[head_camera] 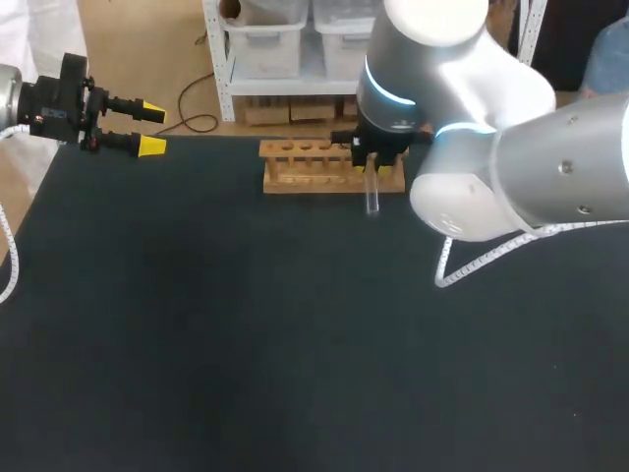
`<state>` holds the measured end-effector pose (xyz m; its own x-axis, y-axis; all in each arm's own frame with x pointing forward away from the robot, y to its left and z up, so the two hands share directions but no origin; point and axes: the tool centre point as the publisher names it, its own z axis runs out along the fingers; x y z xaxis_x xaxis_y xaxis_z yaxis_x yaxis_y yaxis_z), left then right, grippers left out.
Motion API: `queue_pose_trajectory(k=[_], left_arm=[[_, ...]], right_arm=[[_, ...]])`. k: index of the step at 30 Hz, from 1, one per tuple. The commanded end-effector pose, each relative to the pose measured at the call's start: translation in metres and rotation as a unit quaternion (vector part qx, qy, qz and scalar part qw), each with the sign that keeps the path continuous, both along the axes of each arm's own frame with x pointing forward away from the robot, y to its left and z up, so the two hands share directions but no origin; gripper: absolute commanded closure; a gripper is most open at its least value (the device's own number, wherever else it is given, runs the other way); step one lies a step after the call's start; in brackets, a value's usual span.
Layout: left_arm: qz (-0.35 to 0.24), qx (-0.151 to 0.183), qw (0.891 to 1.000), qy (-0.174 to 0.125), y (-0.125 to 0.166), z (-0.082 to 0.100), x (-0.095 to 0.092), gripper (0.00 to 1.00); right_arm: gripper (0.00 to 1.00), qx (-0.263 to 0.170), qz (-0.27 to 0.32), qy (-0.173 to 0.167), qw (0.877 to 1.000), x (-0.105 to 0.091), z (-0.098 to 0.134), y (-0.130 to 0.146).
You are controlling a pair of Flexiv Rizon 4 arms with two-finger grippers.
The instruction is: Grasp the test tube, adjust it, and insert it.
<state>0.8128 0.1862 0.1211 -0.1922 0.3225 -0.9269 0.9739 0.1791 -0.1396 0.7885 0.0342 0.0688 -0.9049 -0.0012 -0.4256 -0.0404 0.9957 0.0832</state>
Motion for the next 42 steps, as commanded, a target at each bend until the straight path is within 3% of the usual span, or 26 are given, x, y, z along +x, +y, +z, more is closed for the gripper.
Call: queue_pose_trajectory(k=[1, 14, 42], left_arm=[[0.000, -0.001, 1.000, -0.002, 0.000, -0.001, -0.001, 0.00], [0.000, -0.001, 1.000, -0.002, 0.000, -0.001, -0.001, 0.00], [0.000, -0.001, 1.000, -0.002, 0.000, -0.001, -0.001, 0.00]], right_arm=[[1.00, 0.003, -0.013, -0.033, 0.999, -0.021, 0.017, -0.013], [1.00, 0.014, -0.029, -0.070, 0.997, -0.036, 0.050, -0.026], [1.00, 0.029, -0.006, -0.075, 0.997, -0.041, 0.053, -0.024]])
